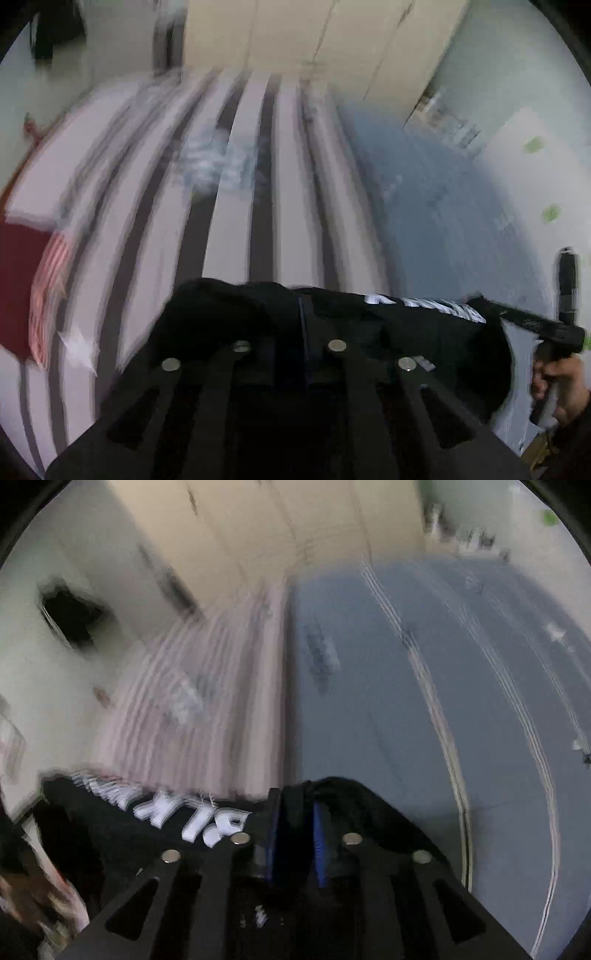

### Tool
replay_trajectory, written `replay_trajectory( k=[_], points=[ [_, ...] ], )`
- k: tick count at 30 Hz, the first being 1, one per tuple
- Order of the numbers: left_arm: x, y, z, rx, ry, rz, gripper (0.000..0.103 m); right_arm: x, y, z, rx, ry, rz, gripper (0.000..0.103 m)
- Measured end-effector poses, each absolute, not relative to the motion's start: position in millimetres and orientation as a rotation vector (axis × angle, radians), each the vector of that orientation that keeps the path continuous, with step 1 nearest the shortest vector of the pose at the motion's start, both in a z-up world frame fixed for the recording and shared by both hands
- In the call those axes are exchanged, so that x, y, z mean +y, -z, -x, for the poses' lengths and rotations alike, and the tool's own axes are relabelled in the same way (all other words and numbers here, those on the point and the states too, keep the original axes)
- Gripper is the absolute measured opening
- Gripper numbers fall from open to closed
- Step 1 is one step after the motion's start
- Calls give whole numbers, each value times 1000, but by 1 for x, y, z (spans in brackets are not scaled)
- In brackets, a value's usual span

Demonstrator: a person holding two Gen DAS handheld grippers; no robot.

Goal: Fold clothes

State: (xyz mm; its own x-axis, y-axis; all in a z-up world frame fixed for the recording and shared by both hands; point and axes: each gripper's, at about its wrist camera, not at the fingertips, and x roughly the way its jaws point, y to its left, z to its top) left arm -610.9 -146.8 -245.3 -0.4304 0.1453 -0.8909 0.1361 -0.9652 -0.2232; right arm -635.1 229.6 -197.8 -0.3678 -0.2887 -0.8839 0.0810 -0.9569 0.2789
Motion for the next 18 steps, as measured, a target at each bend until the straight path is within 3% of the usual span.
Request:
replay_trajectory(
  k=[2, 4, 6, 7, 12, 18],
  points=[
    [-148, 270, 600, -478, -2651, 1657, 12, 232, 247, 633, -300, 2412, -1683, 19],
    [-150, 273, 579, -486, -2700, 1556, 28, 234, 269, 617, -292, 2428, -1671, 23],
    [-153, 274, 565, -480, -2704, 1539, 38, 237, 272, 590, -263, 2454, -1606, 42],
    [-154, 274, 558, -477, -2707, 1530, 41, 239, 274, 577, -248, 2467, -1574, 56],
    [-130, 279, 534, -223, -2709, 1560, 49, 245, 286, 536, -195, 2470, -1557, 58],
    [-116, 289, 566, -154, -2651, 1527, 49, 222, 304, 578, -146, 2429, -1553, 58]
  ],
)
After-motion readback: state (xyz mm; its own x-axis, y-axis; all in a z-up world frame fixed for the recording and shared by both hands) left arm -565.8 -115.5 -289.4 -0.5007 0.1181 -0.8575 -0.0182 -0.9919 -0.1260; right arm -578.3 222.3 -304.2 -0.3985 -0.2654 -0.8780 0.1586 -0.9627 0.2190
